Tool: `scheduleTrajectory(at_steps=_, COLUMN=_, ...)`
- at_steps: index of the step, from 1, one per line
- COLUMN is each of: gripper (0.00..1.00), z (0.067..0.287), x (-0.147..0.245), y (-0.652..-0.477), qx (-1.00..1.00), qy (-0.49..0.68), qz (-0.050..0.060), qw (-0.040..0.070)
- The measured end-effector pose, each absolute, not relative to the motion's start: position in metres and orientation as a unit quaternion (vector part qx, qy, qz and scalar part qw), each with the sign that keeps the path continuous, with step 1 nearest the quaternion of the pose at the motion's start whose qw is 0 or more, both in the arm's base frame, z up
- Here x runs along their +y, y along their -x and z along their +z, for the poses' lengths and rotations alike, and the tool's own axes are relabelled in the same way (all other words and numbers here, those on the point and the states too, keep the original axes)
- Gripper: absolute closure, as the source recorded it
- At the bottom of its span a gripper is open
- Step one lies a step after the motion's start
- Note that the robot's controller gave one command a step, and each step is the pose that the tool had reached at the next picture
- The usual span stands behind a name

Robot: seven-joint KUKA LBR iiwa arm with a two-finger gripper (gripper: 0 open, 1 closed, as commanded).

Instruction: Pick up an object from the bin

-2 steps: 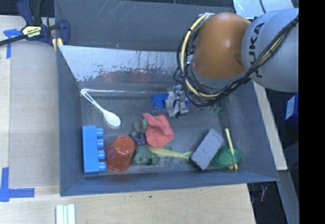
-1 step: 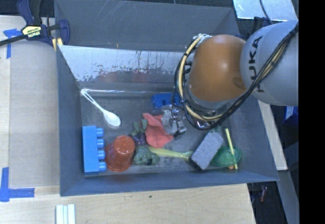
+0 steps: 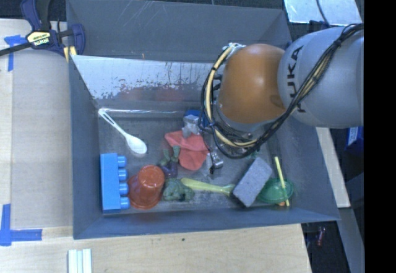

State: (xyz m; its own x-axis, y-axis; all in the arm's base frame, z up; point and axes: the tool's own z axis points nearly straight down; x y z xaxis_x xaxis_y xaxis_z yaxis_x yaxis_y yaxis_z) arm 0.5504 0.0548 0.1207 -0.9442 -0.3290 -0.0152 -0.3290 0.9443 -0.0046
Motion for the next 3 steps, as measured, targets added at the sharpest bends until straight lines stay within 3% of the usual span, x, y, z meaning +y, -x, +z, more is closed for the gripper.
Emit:
scheduleTrajectory(at_steps=1, gripper=0.00, z=0.121, x=0.055, y=-0.551, qx=0.986, qy=0.166, qz=-0.001, qw=0.008)
scheduleTrajectory(at_steps=2, gripper=0.00, z=0.092, x=0.046, y=-0.577, qx=0.991, qy=0.133, qz=-0.001, qw=0.011)
scheduleTrajectory(at_steps=3, gripper=1.00, z=0.072, x=0.039, y=-0.588, qx=0.999, qy=0.037, qz=0.001, qw=0.013)
